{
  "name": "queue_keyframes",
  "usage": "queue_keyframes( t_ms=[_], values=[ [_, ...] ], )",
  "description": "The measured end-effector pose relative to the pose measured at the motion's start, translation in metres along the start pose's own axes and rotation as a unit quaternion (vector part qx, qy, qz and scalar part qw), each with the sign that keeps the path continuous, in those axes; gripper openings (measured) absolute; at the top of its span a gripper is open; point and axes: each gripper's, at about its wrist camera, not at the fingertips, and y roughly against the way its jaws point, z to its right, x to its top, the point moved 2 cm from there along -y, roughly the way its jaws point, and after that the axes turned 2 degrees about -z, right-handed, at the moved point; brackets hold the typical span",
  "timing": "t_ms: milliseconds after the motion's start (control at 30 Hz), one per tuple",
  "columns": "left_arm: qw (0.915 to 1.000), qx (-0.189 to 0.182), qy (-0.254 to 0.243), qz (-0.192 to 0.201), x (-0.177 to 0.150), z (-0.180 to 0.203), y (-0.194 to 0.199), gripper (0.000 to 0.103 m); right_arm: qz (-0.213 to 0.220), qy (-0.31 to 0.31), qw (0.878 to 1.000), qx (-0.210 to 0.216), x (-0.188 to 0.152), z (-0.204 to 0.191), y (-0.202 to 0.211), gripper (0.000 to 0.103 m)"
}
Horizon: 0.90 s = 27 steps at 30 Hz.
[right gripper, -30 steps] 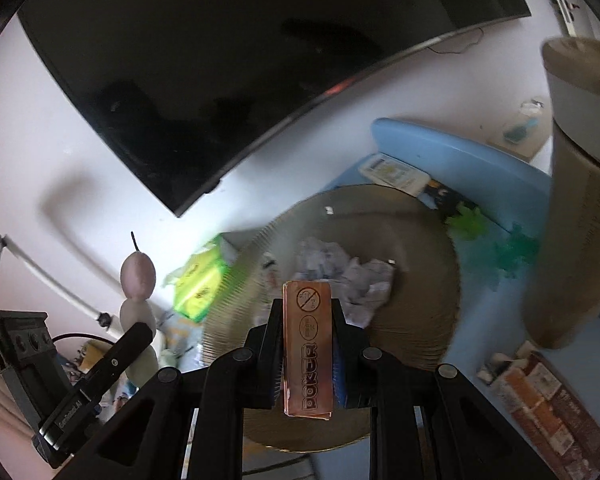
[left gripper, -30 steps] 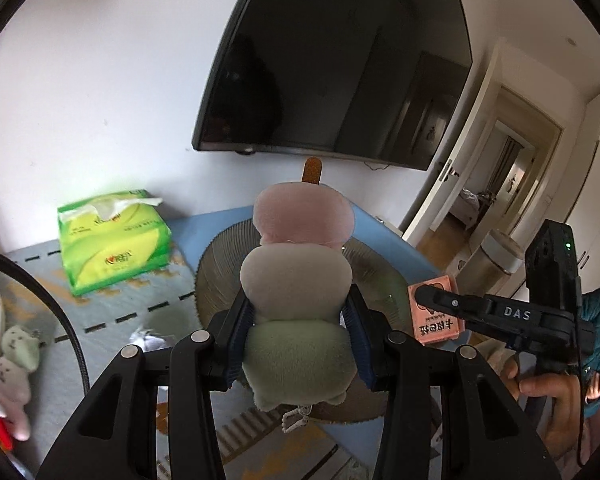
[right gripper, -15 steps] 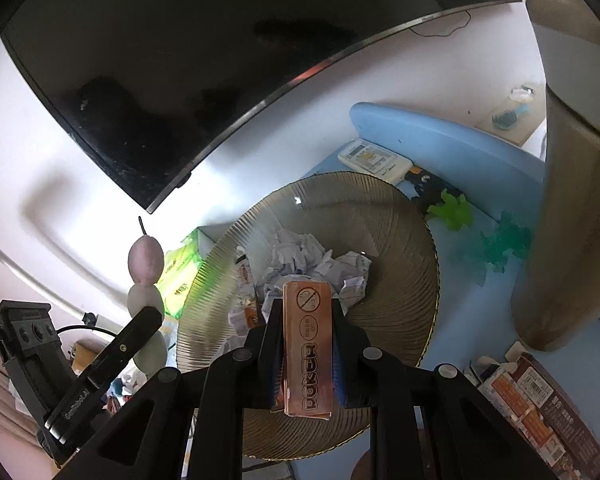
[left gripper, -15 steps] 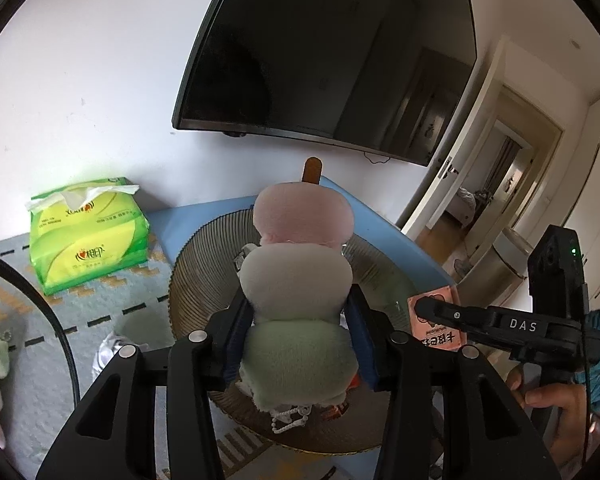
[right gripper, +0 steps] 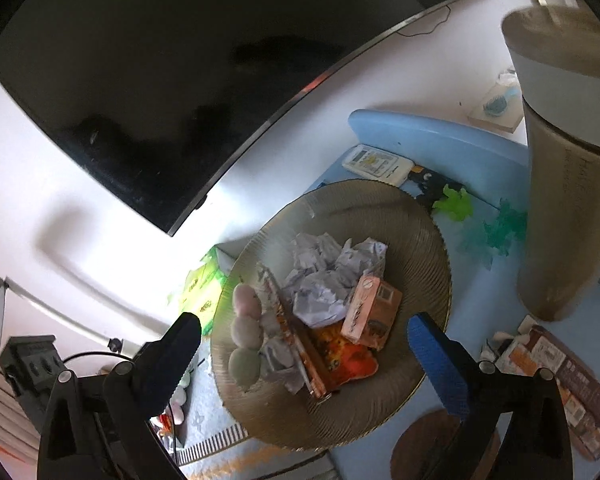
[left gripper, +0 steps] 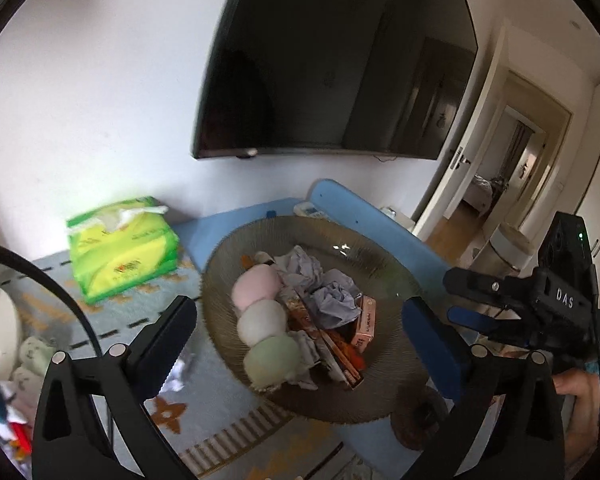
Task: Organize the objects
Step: 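Open both grippers to drop the plush and pink box into the bowl, then move both grippers back to the long red and orange snack boxes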
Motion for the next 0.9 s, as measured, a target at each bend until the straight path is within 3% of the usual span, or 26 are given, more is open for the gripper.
queue_keyframes(
  t_ms=[200, 433, 667, 800, 900],
  values=[
    [0.9989, 0.038, -0.016, 0.025, 0.003, -0.008, 0.06, 0.103, -0.008, 0.0, 1.0, 0.008, -0.019, -0.031, 0.009, 0.103],
    [0.9898, 0.122, -0.006, 0.073, -0.001, -0.058, 0.172, 0.103, -0.008, 0.044, 0.998, 0.046, -0.061, -0.109, 0.012, 0.103],
    [0.9647, 0.251, 0.006, 0.081, -0.046, -0.139, 0.286, 0.103, -0.06, 0.121, 0.988, 0.078, -0.15, -0.207, -0.019, 0.103],
    [0.9471, 0.313, 0.051, 0.046, -0.098, -0.205, 0.325, 0.103, -0.094, 0.184, 0.973, 0.1, -0.222, -0.268, -0.045, 0.103],
    [0.9362, 0.343, 0.075, 0.016, -0.132, -0.244, 0.333, 0.103, -0.117, 0.231, 0.96, 0.102, -0.273, -0.304, -0.064, 0.103]
  ],
)
